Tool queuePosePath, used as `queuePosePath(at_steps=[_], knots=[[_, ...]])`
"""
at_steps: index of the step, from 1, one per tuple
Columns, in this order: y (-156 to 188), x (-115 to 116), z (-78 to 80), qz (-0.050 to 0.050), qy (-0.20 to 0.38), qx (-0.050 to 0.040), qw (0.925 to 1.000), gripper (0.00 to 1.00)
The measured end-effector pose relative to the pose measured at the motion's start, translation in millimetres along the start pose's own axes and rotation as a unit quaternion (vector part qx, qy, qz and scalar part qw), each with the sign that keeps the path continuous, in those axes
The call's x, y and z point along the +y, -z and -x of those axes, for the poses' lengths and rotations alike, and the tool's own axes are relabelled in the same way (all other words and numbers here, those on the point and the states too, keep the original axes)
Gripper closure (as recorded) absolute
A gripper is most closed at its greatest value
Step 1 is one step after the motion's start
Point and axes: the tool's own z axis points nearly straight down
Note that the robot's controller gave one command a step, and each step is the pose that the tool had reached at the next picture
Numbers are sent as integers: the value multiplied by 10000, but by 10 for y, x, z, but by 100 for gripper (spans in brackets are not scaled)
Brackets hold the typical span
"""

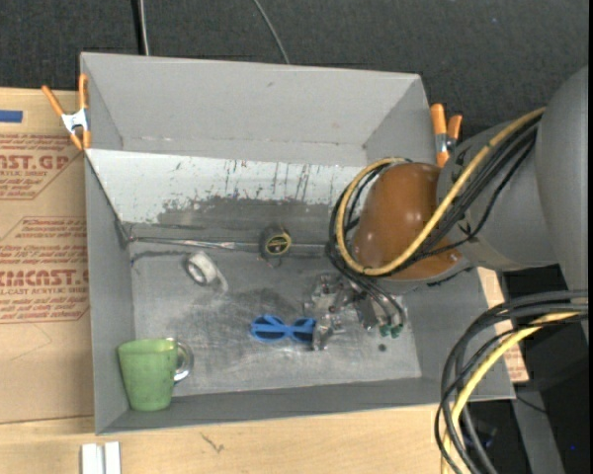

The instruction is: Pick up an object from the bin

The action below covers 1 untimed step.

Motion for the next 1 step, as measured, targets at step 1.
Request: queuePosePath(at_steps=[1], knots=[[1794,334,3,10,-131,58,9999,100]])
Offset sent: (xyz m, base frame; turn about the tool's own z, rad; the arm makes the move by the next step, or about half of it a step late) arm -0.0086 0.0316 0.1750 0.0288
